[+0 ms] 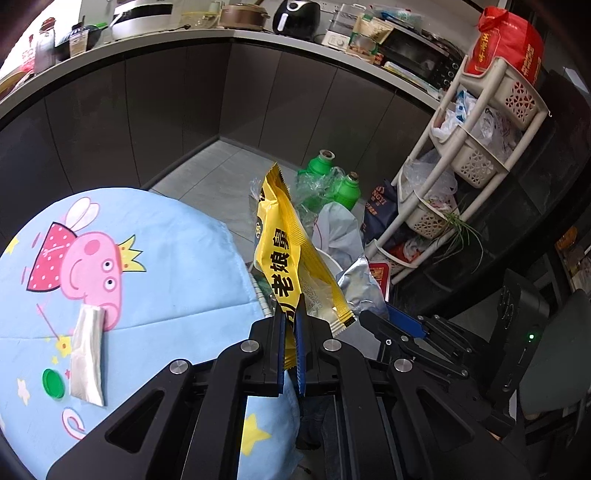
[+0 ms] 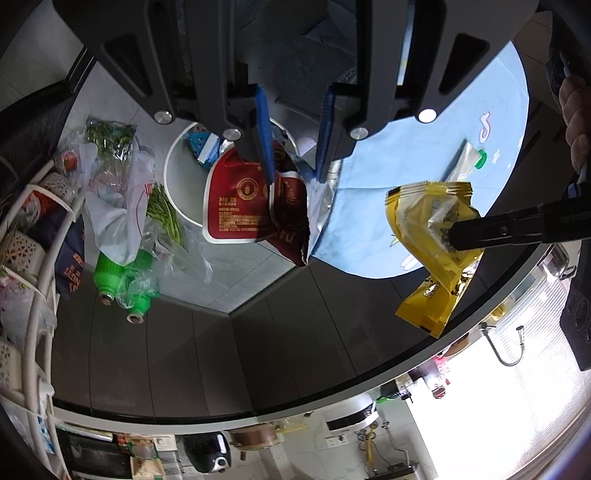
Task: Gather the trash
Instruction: 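Carry both bags over the bucket and open both tools to drop them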
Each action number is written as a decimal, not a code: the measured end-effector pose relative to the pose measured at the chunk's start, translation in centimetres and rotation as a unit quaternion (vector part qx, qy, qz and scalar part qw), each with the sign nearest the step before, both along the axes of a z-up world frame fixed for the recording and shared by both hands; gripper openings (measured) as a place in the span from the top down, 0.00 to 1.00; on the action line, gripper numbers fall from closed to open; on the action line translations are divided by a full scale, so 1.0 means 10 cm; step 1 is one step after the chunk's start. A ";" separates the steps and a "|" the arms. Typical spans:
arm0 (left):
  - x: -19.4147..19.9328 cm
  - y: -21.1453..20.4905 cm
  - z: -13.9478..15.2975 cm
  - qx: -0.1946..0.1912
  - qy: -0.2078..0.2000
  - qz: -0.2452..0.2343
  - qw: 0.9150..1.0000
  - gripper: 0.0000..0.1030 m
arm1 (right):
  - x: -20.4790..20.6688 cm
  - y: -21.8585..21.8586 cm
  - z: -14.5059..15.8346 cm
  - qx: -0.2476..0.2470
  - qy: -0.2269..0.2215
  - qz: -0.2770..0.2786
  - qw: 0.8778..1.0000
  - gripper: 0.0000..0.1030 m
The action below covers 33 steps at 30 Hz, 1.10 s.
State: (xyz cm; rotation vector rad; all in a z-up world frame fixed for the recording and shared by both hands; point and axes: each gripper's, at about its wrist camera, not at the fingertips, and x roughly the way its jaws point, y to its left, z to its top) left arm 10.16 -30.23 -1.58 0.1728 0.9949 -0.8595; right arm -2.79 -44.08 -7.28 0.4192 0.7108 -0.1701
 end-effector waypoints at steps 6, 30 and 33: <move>0.06 -0.24 -0.15 0.011 0.015 -0.023 1.000 0.96 | 0.01 -0.21 -0.21 0.017 0.014 -0.020 1.000 0.77; 0.52 -0.80 -0.86 0.063 0.042 -0.025 0.997 0.65 | 0.36 -0.71 -0.89 0.047 0.059 -0.049 0.996 0.77; 0.58 -0.73 -0.84 0.057 0.042 -0.012 0.997 0.61 | 0.41 -0.68 -0.92 0.049 0.060 -0.043 0.996 0.77</move>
